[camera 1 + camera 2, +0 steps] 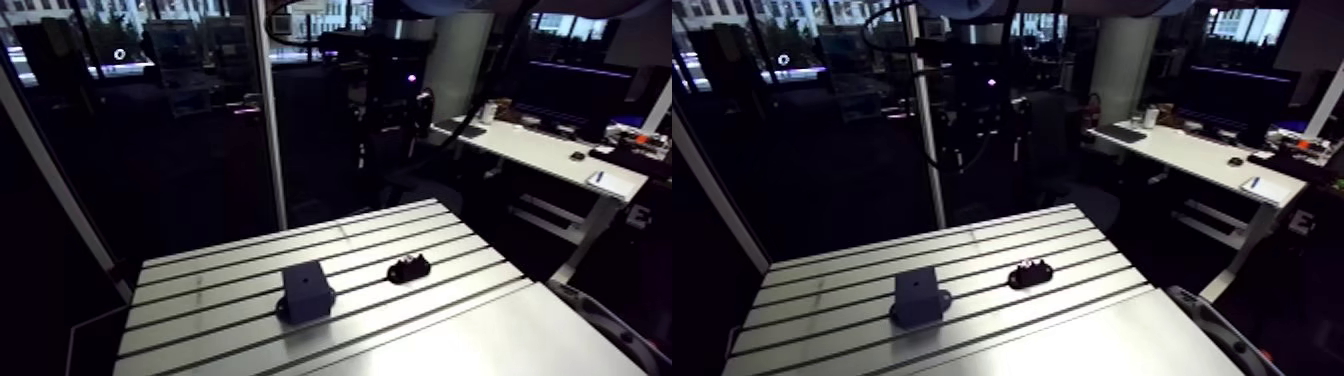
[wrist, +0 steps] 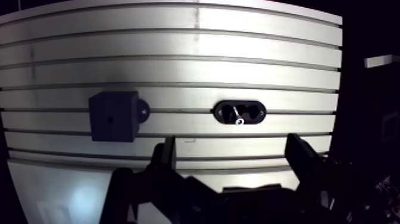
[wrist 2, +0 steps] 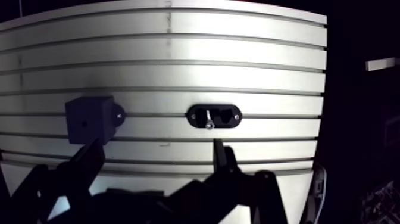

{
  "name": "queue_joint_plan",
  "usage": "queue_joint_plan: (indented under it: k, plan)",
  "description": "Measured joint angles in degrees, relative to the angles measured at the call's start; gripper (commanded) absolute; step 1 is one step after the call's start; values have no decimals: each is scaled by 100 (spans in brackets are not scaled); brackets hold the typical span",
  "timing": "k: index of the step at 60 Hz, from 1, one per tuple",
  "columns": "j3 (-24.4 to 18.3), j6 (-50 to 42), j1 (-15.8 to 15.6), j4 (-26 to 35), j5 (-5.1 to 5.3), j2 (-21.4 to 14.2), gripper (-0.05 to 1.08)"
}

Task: Pick up the M10 bolt and insert it into the hole until fully seated.

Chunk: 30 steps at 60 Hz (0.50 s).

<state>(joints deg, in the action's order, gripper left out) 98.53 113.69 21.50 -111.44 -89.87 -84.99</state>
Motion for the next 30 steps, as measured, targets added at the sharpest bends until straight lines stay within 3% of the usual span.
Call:
queue_joint_plan:
  k: [18,30]
  plan:
    - [643,423,489,-873,481,36,1]
    - [978,536,684,-1243,603,83,1]
